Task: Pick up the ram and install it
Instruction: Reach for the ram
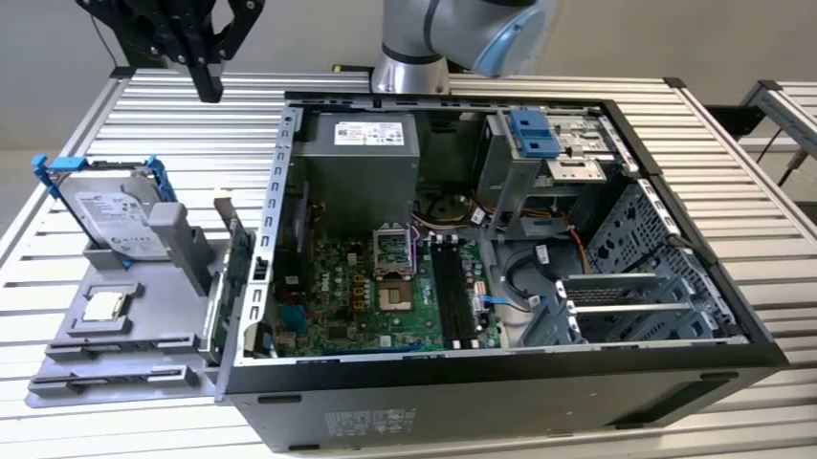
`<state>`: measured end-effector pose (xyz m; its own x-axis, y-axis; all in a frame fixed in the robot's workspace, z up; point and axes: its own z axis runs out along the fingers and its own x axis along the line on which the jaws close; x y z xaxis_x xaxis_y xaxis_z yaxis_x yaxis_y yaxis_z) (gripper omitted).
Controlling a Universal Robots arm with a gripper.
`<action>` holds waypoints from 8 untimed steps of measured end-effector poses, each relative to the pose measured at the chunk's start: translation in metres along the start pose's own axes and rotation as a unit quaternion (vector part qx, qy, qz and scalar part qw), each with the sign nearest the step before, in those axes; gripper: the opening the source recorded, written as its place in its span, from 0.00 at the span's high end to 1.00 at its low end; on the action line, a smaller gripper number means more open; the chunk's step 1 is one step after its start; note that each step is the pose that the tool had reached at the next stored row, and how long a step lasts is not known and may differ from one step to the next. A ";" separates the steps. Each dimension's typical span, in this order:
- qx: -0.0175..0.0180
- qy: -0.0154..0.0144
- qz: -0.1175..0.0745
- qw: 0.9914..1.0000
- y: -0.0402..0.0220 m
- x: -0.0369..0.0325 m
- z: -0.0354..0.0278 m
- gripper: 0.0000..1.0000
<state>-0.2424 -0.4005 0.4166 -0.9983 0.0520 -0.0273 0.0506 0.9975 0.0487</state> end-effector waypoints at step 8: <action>0.000 0.000 -0.003 1.000 -0.0012 0.0236 -0.0006 1.00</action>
<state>-0.2660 -0.4005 0.4165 -0.9986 0.0463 -0.0272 0.0449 0.9978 0.0487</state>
